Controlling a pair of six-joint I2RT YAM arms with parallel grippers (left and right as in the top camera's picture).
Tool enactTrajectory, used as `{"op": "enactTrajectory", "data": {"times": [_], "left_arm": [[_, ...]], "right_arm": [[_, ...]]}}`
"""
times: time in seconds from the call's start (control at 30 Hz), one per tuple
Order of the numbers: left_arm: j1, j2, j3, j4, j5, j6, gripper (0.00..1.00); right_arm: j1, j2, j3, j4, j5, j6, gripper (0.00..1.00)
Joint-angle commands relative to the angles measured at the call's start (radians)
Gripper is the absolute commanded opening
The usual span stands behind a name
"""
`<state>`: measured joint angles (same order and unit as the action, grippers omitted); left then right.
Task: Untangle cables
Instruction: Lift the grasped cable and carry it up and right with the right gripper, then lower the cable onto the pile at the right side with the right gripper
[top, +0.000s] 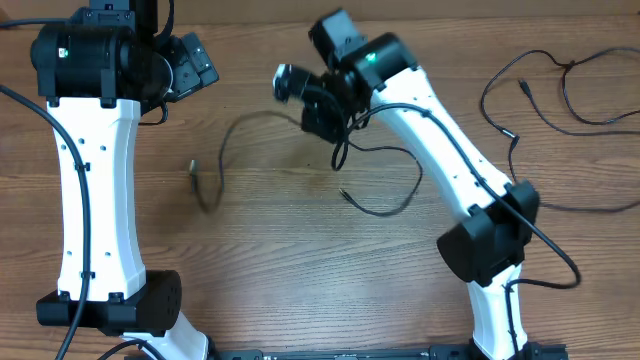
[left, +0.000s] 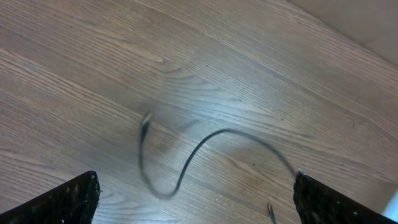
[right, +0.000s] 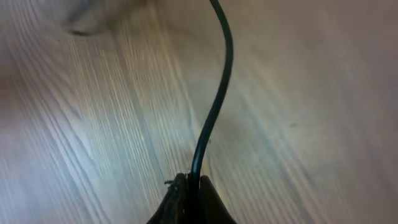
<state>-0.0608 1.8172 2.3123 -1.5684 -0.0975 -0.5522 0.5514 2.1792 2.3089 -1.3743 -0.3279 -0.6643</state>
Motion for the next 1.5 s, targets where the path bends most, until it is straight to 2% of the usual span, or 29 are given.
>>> {"op": "enactTrajectory", "data": {"times": [0.0, 0.3, 0.47, 0.67, 1.1, 1.47], "left_arm": [[0.0, 0.007, 0.014, -0.001, 0.005, -0.016, 1.0], [0.002, 0.007, 0.014, -0.001, 0.005, -0.016, 1.0], [0.002, 0.007, 0.014, -0.001, 0.005, -0.016, 0.99], [0.002, 0.007, 0.014, -0.001, 0.005, -0.016, 1.0], [0.002, 0.007, 0.014, -0.001, 0.005, -0.016, 1.0], [0.002, 0.007, 0.014, -0.001, 0.005, -0.016, 0.99]], "right_arm": [[0.001, -0.069, 0.149, -0.055, -0.002, 0.148, 0.04], [-0.051, -0.117, 0.434, -0.238, 0.05, 0.455, 0.04], [-0.142, -0.175, 0.451, -0.32, 0.146, 0.599, 0.04], [-0.306, -0.201, 0.451, -0.32, 0.321, 0.746, 0.04], [-0.65, -0.201, 0.364, -0.32, 0.221, 0.747, 0.04], [-0.744, -0.224, 0.314, -0.32, 0.21, 0.722, 0.04]]}}
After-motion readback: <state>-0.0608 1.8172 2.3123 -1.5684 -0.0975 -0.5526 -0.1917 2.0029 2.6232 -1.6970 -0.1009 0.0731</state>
